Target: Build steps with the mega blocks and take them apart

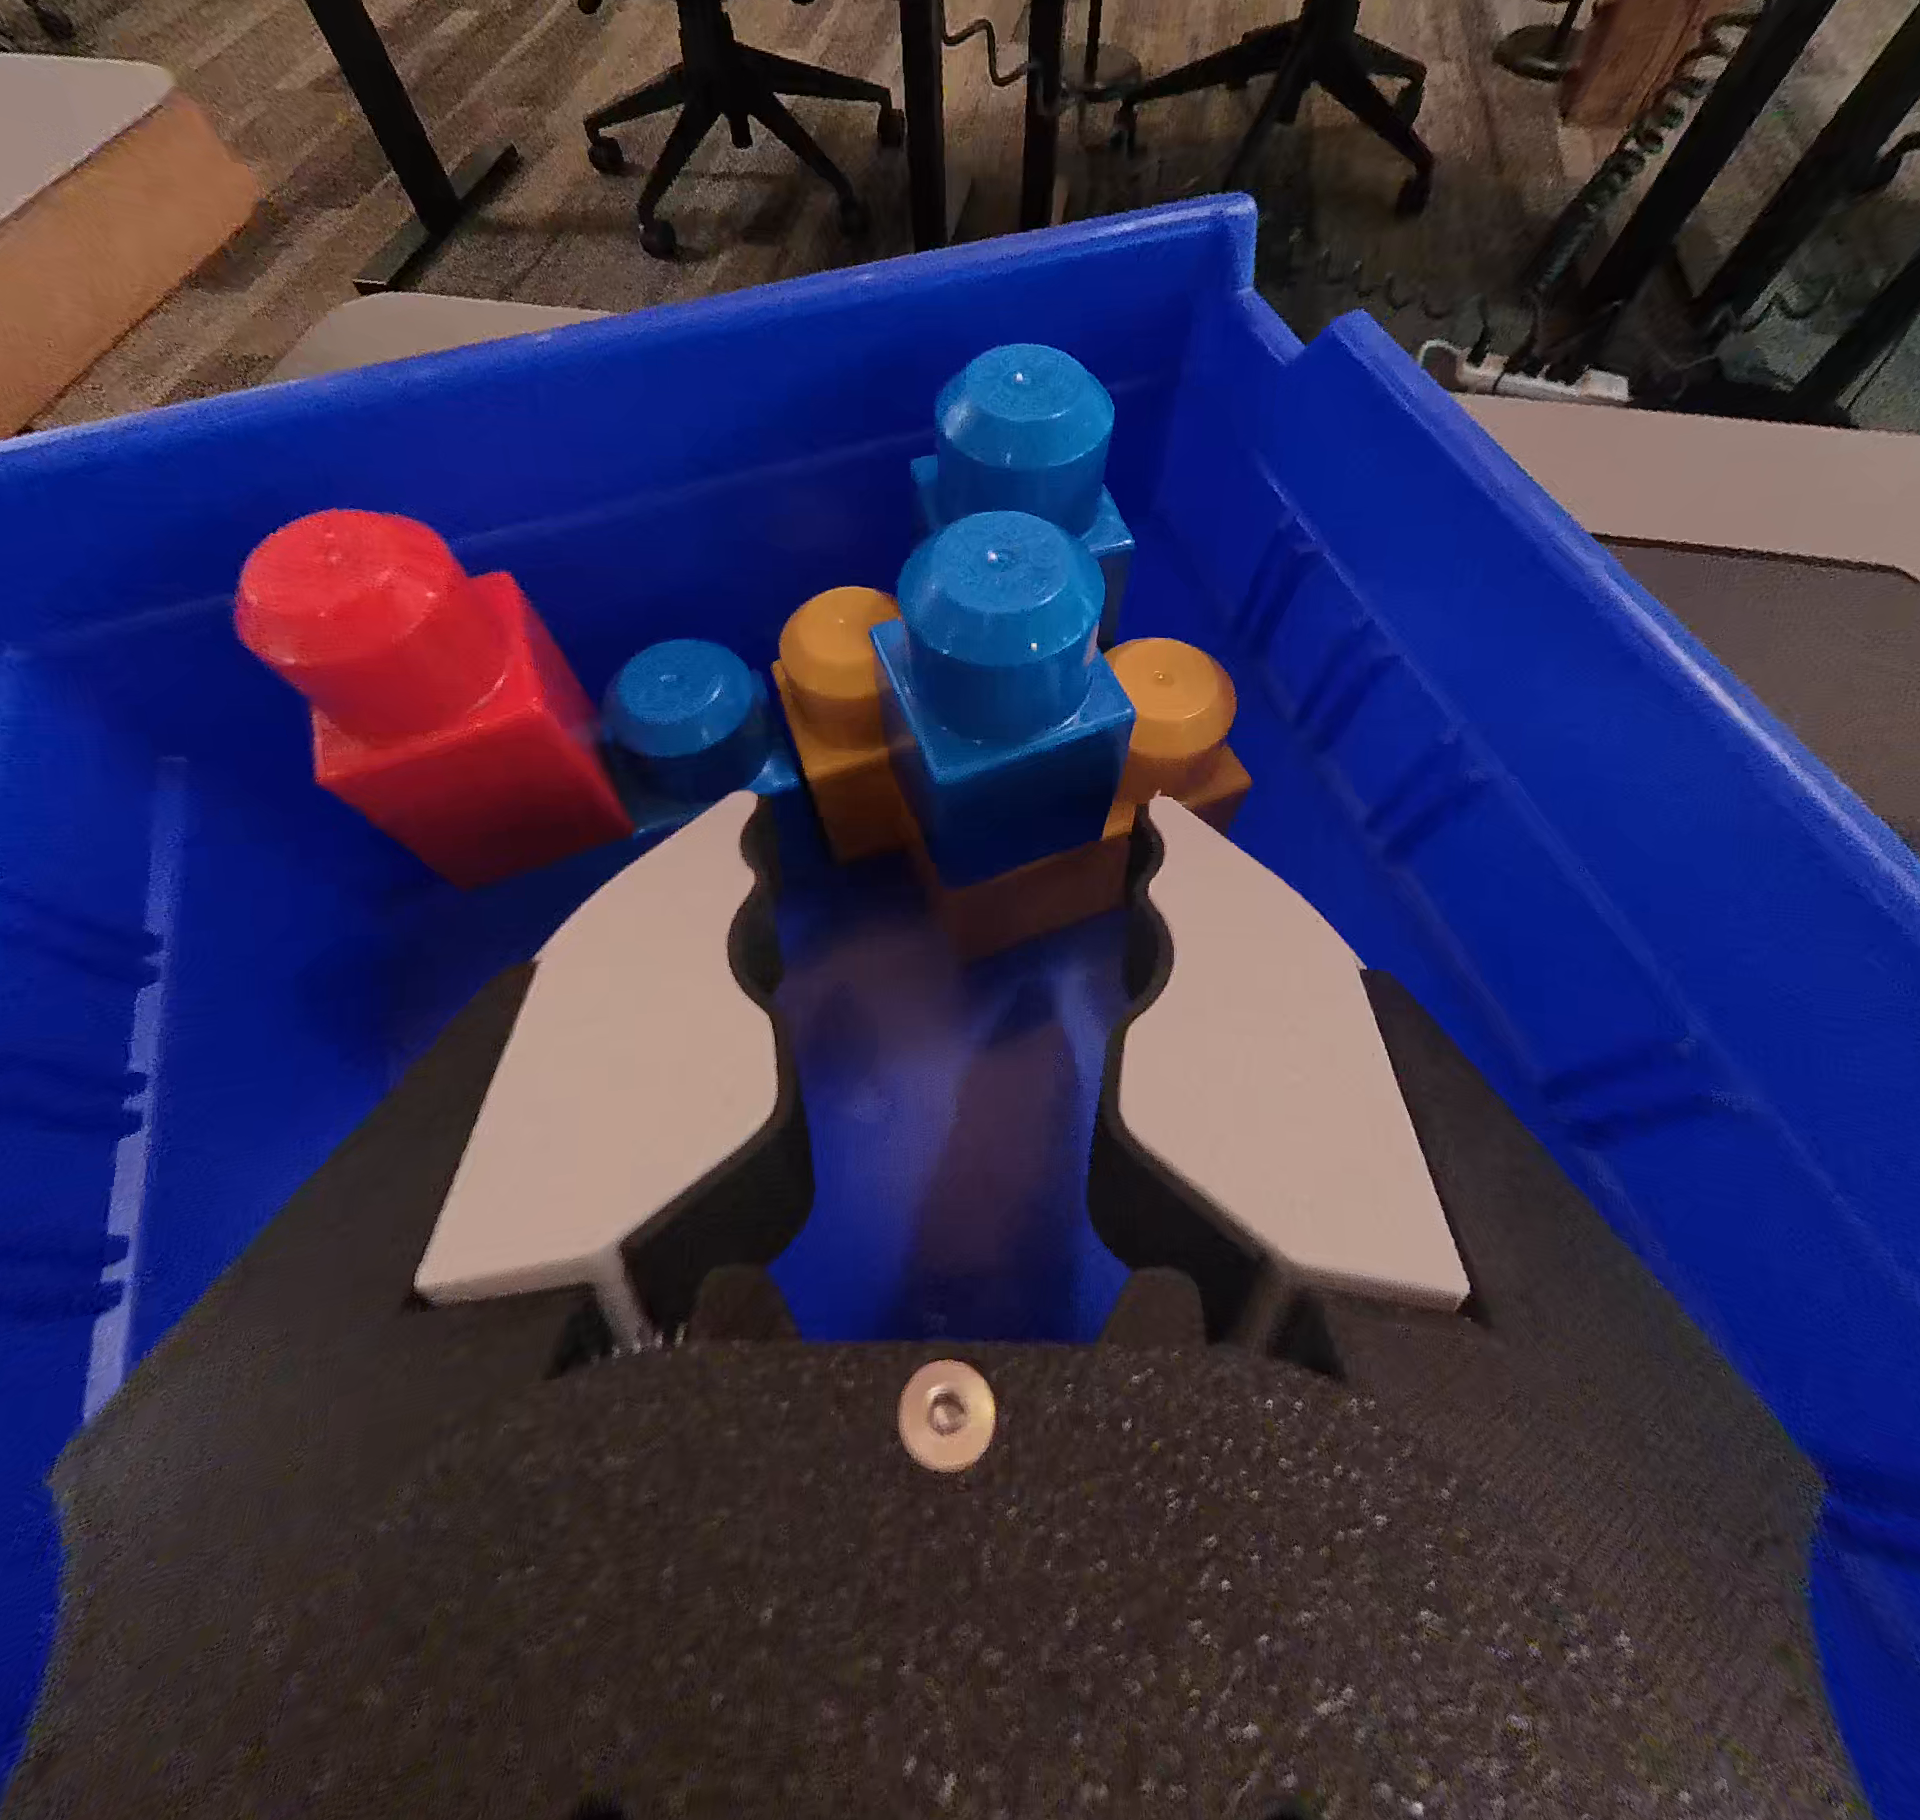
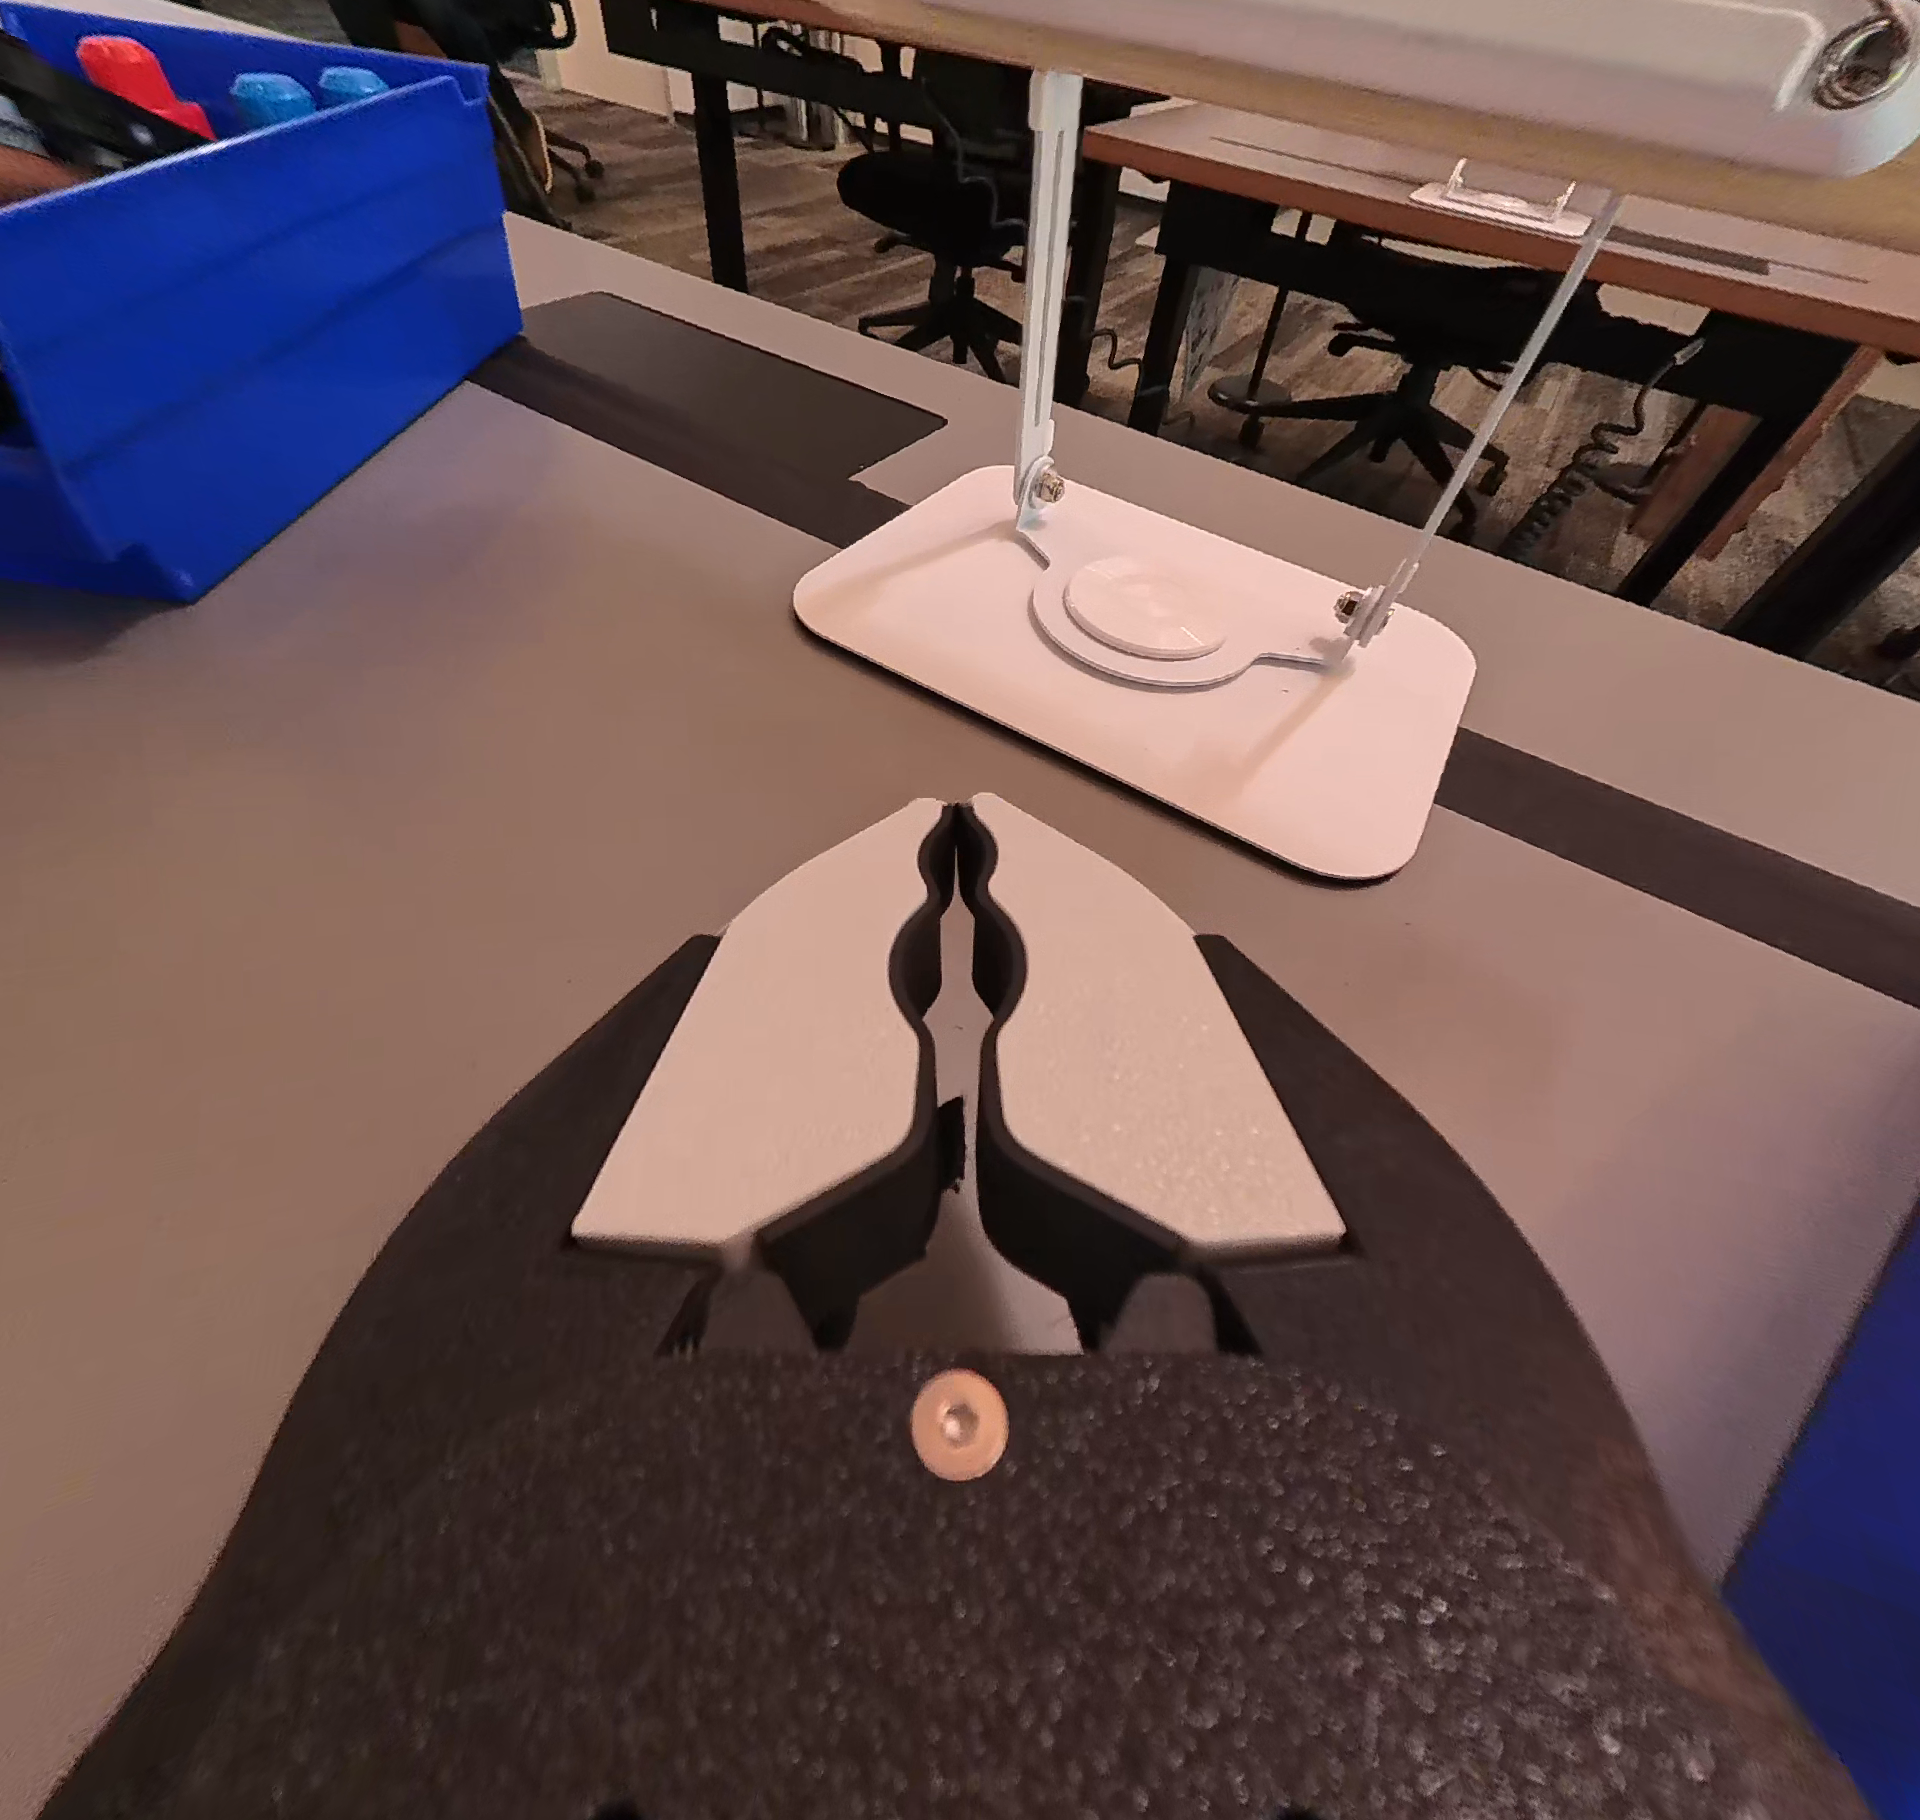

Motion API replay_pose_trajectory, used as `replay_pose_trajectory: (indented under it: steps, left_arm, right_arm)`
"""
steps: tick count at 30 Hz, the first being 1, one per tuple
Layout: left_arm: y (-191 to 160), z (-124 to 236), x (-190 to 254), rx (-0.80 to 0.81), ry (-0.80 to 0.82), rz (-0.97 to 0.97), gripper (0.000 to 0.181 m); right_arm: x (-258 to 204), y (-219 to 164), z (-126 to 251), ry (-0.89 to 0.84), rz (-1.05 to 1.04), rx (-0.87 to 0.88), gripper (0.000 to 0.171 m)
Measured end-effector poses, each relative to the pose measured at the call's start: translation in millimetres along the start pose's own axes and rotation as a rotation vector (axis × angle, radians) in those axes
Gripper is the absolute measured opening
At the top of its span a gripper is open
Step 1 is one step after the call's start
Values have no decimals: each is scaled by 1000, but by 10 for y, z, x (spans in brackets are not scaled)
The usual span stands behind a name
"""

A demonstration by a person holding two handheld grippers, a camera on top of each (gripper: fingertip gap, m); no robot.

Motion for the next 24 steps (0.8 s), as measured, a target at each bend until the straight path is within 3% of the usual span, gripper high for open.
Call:
replay_pose_trajectory:
  steps: [13, 21, 24]
  left_arm:
    - [142, -98, 100, -78, 45, -34, 63]
    - [191, -147, 164, -43, 70, -123, 39]
    - [187, -141, 176, -49, 83, -155, 39]
  right_arm:
    - [-23, 2, -12, 13, 19, -3, 0]
    - [-50, 13, -16, 24, 44, 4, 0]
    - [-56, 14, -16, 27, 50, 6, 0]
Point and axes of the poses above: each gripper's, where its closed fingertips meet, z back along the fingers, y out of its top, x = y × z across the jaws, the point moved 9 cm from there along z, back along the fingers, and after that the axes turned 15 degrees about z, right-handed, at the moved point
